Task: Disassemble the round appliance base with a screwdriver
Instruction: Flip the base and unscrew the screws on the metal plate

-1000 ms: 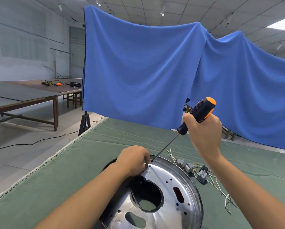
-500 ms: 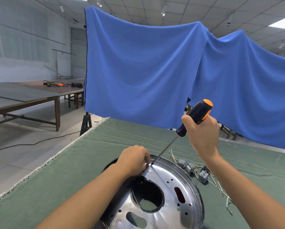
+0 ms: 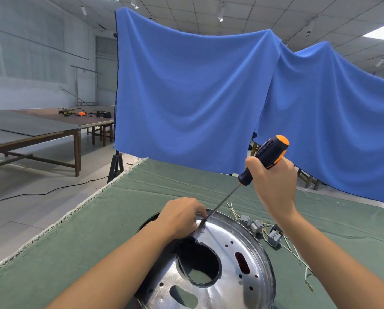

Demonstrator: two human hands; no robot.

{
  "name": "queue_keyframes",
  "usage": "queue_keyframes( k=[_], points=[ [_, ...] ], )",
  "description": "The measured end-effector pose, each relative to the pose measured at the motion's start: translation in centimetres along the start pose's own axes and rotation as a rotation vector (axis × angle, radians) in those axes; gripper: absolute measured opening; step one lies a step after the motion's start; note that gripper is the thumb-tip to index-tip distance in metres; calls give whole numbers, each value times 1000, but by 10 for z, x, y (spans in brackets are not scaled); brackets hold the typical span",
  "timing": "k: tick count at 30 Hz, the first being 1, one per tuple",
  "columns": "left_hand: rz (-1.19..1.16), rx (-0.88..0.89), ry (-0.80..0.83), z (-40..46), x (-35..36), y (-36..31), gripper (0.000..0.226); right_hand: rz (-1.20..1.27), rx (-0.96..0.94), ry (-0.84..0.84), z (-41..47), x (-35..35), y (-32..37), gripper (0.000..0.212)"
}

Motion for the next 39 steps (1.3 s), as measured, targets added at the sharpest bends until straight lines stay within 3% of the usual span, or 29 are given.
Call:
queue_keyframes(
  k=[4, 8, 14, 19, 23, 28, 36, 39],
  points=[
    [-93, 83, -38, -1, -2, -4, 40, 20, 6, 0, 2, -2, 1, 29],
    [31, 133, -106, 2, 0, -6, 36, 8, -20, 1, -1, -1, 3, 30],
    [-133, -2, -96, 3, 4, -3, 31, -3, -6, 79, 3, 2, 4, 27],
    [-170, -102, -283, 5, -5, 3, 29, 20, 116, 324, 20, 13, 6, 41],
    [-170, -66, -339, 7, -5, 5, 30, 38, 171, 486, 33, 29, 11, 31],
    [-469, -36, -201, 9, 7, 1, 66, 76, 251, 757, 47, 51, 14, 25],
    [-700, -61, -140, 9, 10, -4, 15, 131, 281, 934, 50, 56, 10, 29],
    [-731, -55, -171, 11, 8, -4, 18, 48, 308, 919, 50, 51, 13, 26]
  ],
)
Point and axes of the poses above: each hand's wrist, its own z-axis towards the middle knuckle, its own x-axis out of the palm, y = z × x, the point moved 4 cm from there along z, towards the middle knuckle, and after that the axes turned 6 degrees about -z, right-handed, at the moved point
